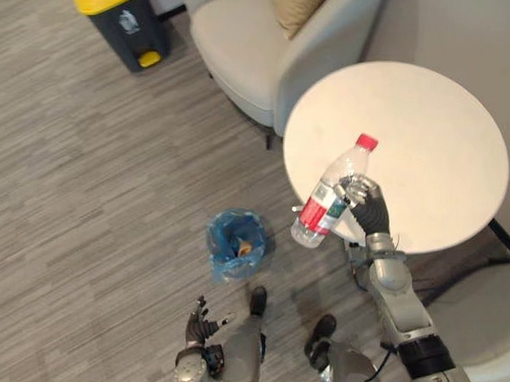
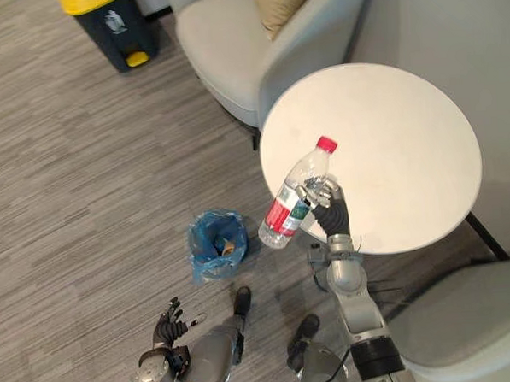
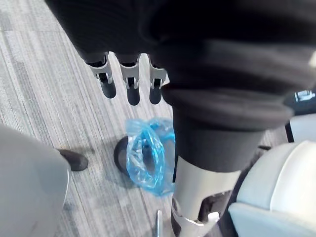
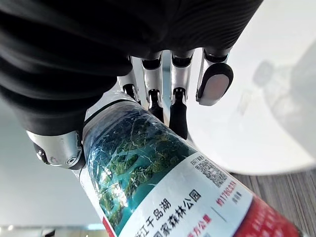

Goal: Gather rubbish on tea table into small bin, then transfer packed bag to large trash can.

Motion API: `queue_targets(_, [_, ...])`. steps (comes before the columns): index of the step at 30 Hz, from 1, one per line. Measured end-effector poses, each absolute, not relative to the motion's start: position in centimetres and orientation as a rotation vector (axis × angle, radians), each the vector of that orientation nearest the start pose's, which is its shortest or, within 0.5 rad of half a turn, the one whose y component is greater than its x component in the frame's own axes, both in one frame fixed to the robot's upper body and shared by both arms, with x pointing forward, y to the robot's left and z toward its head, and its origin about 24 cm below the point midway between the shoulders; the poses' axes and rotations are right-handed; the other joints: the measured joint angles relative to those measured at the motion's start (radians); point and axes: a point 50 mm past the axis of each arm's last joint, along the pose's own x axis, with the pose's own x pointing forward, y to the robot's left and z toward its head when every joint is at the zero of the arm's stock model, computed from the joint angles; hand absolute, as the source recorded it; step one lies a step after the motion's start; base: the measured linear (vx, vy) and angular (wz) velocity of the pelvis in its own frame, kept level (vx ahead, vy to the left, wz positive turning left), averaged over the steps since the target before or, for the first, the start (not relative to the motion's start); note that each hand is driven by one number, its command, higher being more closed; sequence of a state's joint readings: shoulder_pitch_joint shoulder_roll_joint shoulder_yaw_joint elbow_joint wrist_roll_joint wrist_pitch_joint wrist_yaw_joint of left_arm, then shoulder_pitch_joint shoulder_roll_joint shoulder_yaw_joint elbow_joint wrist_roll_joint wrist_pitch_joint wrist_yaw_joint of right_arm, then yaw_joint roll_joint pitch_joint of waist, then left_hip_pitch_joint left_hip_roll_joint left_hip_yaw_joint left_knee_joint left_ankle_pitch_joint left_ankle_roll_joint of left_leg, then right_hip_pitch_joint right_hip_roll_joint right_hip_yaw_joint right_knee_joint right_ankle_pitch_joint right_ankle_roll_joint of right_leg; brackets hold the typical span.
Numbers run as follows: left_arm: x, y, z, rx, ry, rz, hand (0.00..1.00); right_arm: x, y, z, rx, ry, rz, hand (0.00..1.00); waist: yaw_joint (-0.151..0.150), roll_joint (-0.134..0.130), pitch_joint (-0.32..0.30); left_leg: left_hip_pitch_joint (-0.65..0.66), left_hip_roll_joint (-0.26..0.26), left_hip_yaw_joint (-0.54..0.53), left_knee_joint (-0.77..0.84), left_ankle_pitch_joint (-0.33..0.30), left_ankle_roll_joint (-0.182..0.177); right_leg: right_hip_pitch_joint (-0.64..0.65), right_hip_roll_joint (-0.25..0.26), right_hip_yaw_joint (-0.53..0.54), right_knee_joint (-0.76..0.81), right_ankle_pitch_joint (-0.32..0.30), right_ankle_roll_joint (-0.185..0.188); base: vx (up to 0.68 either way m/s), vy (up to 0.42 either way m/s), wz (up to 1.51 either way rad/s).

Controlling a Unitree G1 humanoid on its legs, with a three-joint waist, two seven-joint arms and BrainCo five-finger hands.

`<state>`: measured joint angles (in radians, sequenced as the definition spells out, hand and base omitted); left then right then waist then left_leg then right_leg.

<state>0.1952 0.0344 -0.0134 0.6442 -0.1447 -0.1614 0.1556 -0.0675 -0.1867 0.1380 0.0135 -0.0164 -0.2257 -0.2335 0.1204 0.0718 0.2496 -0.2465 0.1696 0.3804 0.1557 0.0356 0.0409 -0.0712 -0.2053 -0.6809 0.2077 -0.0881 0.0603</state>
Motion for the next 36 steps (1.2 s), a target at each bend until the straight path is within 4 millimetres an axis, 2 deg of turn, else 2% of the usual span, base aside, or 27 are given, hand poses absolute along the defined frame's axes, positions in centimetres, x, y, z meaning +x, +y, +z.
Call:
queue_targets(3, [13.2,18.4,-12.1,-0.029,0.706,0.274,0.00,25.8,-15.1,7.1,-0.185,-0.273,-0.056,1.00,0.003,-0.033,-0.013,0.012,-0.055,-0.039,0.025,-0.029,-0.002,0.005,-0.090,-0.007,0.116,-0.060,0.040,0.04,0.124,0.52])
queue_targets(6, [13.3,18.7,-11.9,-0.024,0.696,0.281,0.00,25.7,-14.2,6.6,-0.233,-0.260,-0.014,1.00,0.000,-0.043,-0.009,-0.037,-0.063,-0.054,0.209,-0.150,0.015,-0.005,-0.173,0.005,0.261,-0.120,0.060,-0.01,0.122,0.17])
queue_targets(7, [13.3,18.9,-11.9,-0.017,0.692,0.281,0.00,25.6,-13.6,6.2,-0.256,-0.247,0.010,1.00,-0.003,-0.046,-0.002,-0.050,-0.062,-0.064,0.276,-0.191,0.018,-0.021,-0.199,0.033,0.337,-0.130,0.051,-0.02,0.106,0.02])
queue_targets(8, [13.3,19.1,-11.8,-0.009,0.690,0.279,0.00,25.6,-13.4,5.9,-0.260,-0.236,0.022,1.00,-0.006,-0.050,0.001,-0.058,-0.063,-0.068,0.301,-0.204,0.017,-0.043,-0.212,0.071,0.386,-0.129,0.037,-0.03,0.106,0.10])
queue_targets(9, [13.5,19.6,-11.6,0.022,0.678,0.272,0.00,25.6,-13.0,5.4,-0.264,-0.215,0.039,1.00,-0.014,-0.062,0.015,-0.064,-0.067,-0.081,0.328,-0.217,0.025,-0.098,-0.221,0.171,0.481,-0.114,-0.012,-0.05,0.048,0.35])
queue_targets(10, [13.7,20.1,-11.4,0.056,0.669,0.266,0.00,25.6,-12.8,5.1,-0.274,-0.201,0.055,1.00,-0.032,-0.053,0.038,-0.081,-0.066,-0.117,0.338,-0.228,0.022,-0.153,-0.183,0.275,0.508,-0.156,-0.033,-0.04,0.010,0.48])
queue_targets(11, [13.8,20.3,-11.4,0.066,0.667,0.263,0.00,25.6,-12.6,5.0,-0.284,-0.199,0.065,1.00,-0.037,-0.055,0.044,-0.094,-0.066,-0.133,0.339,-0.226,0.019,-0.175,-0.158,0.317,0.496,-0.172,-0.028,-0.05,-0.080,0.66])
queue_targets(12, [13.9,20.7,-11.3,0.081,0.665,0.268,0.00,26.0,-12.4,5.2,-0.310,-0.213,0.085,1.00,-0.050,-0.064,0.066,-0.118,-0.066,-0.165,0.341,-0.219,0.008,-0.218,-0.110,0.384,0.464,-0.190,-0.022,-0.07,-0.103,0.70])
queue_targets(13, [14.1,21.1,-11.2,0.093,0.660,0.275,0.00,26.6,-12.6,5.8,-0.334,-0.236,0.090,1.00,-0.050,-0.058,0.090,-0.153,-0.069,-0.191,0.344,-0.209,-0.008,-0.265,-0.073,0.427,0.421,-0.190,-0.018,-0.08,-0.110,0.72])
queue_targets(14, [14.3,21.1,-11.1,0.097,0.655,0.279,0.00,27.0,-12.7,6.2,-0.348,-0.251,0.092,1.00,-0.049,-0.065,0.099,-0.172,-0.074,-0.202,0.346,-0.203,-0.019,-0.285,-0.059,0.445,0.389,-0.183,-0.011,-0.10,-0.120,0.91])
queue_targets(15, [14.7,21.4,-10.9,0.106,0.646,0.285,0.00,27.8,-13.0,6.9,-0.380,-0.278,0.092,1.00,-0.052,-0.064,0.115,-0.229,-0.097,-0.244,0.369,-0.187,-0.042,-0.319,-0.045,0.466,0.344,-0.136,0.026,-0.08,-0.114,0.93])
queue_targets(16, [15.1,21.3,-10.9,0.105,0.643,0.285,0.00,28.3,-13.1,7.2,-0.394,-0.287,0.089,1.00,-0.057,-0.050,0.123,-0.260,-0.103,-0.268,0.386,-0.183,-0.047,-0.330,-0.043,0.462,0.354,-0.106,0.036,-0.10,-0.137,1.07])
queue_targets(17, [15.9,20.8,-10.8,0.094,0.632,0.280,0.00,29.6,-13.9,7.8,-0.446,-0.295,0.077,1.00,-0.047,-0.027,0.140,-0.317,-0.101,-0.297,0.401,-0.171,-0.058,-0.376,-0.043,0.439,0.388,-0.110,0.030,-0.09,-0.134,0.71])
queue_targets(18, [16.3,20.6,-10.8,0.083,0.623,0.294,0.00,30.9,-14.2,8.5,-0.497,-0.303,0.068,1.00,-0.028,-0.018,0.147,-0.372,-0.102,-0.314,0.391,-0.144,-0.062,-0.436,-0.043,0.427,0.412,-0.116,0.019,-0.08,-0.130,0.50])
queue_targets(20, [17.1,20.4,-10.6,0.073,0.612,0.296,0.00,32.0,-14.7,9.6,-0.538,-0.322,0.049,1.00,-0.022,-0.005,0.164,-0.427,-0.105,-0.338,0.355,-0.099,-0.071,-0.491,-0.047,0.392,0.425,-0.117,0.003,-0.06,-0.163,0.47])
queue_targets(22, [18.5,20.3,-10.2,0.056,0.588,0.315,0.00,33.8,-15.1,11.3,-0.587,-0.357,0.016,1.00,-0.019,-0.002,0.187,-0.501,-0.107,-0.364,0.318,-0.038,-0.077,-0.571,-0.049,0.354,0.447,-0.119,-0.021,-0.06,-0.162,0.47])
queue_targets(23, [18.9,20.3,-10.1,0.047,0.580,0.318,0.00,34.2,-15.3,11.9,-0.598,-0.368,0.004,1.00,-0.019,-0.001,0.187,-0.525,-0.107,-0.370,0.311,-0.027,-0.079,-0.599,-0.048,0.350,0.454,-0.120,-0.026,-0.06,-0.106,0.25])
queue_targets(25, [21.0,19.8,-9.1,0.020,0.525,0.326,0.00,35.8,-16.2,14.8,-0.638,-0.432,-0.066,1.00,0.002,0.009,0.195,-0.625,-0.101,-0.380,0.305,0.006,-0.080,-0.710,-0.047,0.345,0.486,-0.116,-0.041,-0.05,-0.060,0.08])
queue_targets(26, [21.6,19.6,-8.8,0.008,0.506,0.328,0.00,36.1,-16.4,15.6,-0.646,-0.446,-0.082,1.00,0.004,0.010,0.196,-0.653,-0.101,-0.380,0.311,0.007,-0.082,-0.741,-0.048,0.347,0.498,-0.117,-0.045,-0.06,-0.033,0.00])
queue_targets(27, [22.7,19.5,-8.0,-0.016,0.468,0.343,0.00,36.8,-16.5,17.2,-0.656,-0.478,-0.117,1.00,0.004,0.016,0.202,-0.710,-0.099,-0.381,0.335,0.008,-0.083,-0.798,-0.053,0.348,0.531,-0.120,-0.051,-0.09,-0.024,0.00])
queue_targets(30, [25.2,18.9,-5.5,-0.151,0.337,0.407,0.00,37.2,-16.2,21.3,-0.644,-0.604,-0.196,1.00,0.004,0.026,0.221,-0.868,-0.088,-0.390,0.444,0.000,-0.069,-0.932,-0.059,0.348,0.623,-0.143,-0.062,-0.09,-0.008,0.00])
queue_targets(31, [25.7,18.9,-4.9,-0.171,0.303,0.416,0.00,37.2,-16.0,22.3,-0.636,-0.635,-0.209,1.00,0.004,0.025,0.230,-0.895,-0.085,-0.389,0.464,-0.010,-0.072,-0.955,-0.062,0.348,0.644,-0.150,-0.060,-0.10,-0.005,0.09])
queue_targets(32, [26.2,18.7,-3.9,-0.205,0.253,0.424,0.00,36.8,-15.7,24.0,-0.623,-0.705,-0.232,1.00,0.006,0.024,0.233,-0.952,-0.083,-0.390,0.497,-0.030,-0.074,-1.009,-0.071,0.348,0.681,-0.165,-0.062,-0.11,-0.014,0.17])
queue_targets(33, [26.5,18.8,-3.2,-0.229,0.216,0.434,0.00,36.4,-15.1,25.6,-0.600,-0.771,-0.244,1.00,0.006,0.024,0.241,-0.997,-0.075,-0.377,0.520,-0.033,-0.074,-1.053,-0.081,0.348,0.714,-0.180,-0.058,-0.08,-0.019,0.16])
queue_targets(34, [26.6,18.8,-2.9,-0.241,0.203,0.439,0.00,36.3,-14.8,26.3,-0.590,-0.798,-0.247,1.00,0.006,0.022,0.249,-1.011,-0.067,-0.369,0.529,-0.034,-0.074,-1.069,-0.083,0.349,0.726,-0.183,-0.059,-0.07,-0.032,0.13])
queue_targets(35, [26.7,18.9,-2.7,-0.260,0.193,0.450,0.00,36.1,-14.4,27.6,-0.573,-0.848,-0.261,1.00,0.016,0.021,0.254,-1.051,-0.057,-0.356,0.549,-0.034,-0.074,-1.107,-0.090,0.350,0.753,-0.189,-0.063,-0.07,-0.037,0.06])
queue_targets(36, [26.8,18.9,-2.6,-0.261,0.189,0.449,0.00,36.0,-14.4,28.0,-0.567,-0.860,-0.269,1.00,0.023,0.021,0.254,-1.063,-0.052,-0.351,0.556,-0.034,-0.074,-1.120,-0.093,0.349,0.762,-0.191,-0.066,-0.06,-0.039,0.08])
